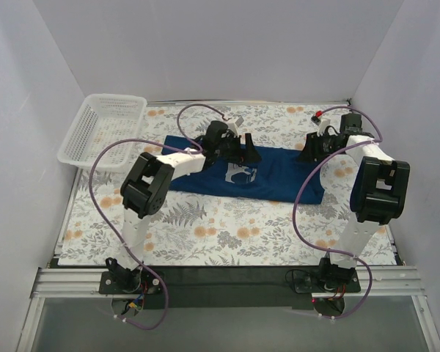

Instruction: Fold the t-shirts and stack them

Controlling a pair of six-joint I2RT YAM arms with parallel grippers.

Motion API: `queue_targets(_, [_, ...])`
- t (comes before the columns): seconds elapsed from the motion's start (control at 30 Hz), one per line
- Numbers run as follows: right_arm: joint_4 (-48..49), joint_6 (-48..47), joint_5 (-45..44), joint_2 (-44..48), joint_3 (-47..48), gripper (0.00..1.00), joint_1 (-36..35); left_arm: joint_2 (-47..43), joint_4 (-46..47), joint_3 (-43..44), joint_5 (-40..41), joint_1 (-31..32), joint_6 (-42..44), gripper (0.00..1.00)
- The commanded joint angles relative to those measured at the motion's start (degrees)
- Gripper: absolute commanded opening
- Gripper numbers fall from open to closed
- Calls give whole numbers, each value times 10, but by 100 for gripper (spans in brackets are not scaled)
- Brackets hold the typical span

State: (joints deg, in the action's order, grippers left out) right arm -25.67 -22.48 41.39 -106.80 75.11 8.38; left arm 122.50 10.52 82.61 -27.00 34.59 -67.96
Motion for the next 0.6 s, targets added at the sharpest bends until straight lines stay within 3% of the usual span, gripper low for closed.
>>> queue_targets(0.0, [-3,-6,30,4,-7,42,8,47,-67,97,43,12,1,71])
queue_targets(0.4, [-3,-6,51,2,-16,41,16,146,-121,231,27,30,5,51])
queue_targets(0.57, [-3,-7,54,1,-17,41,19,157,-127,254,32,30,2,38])
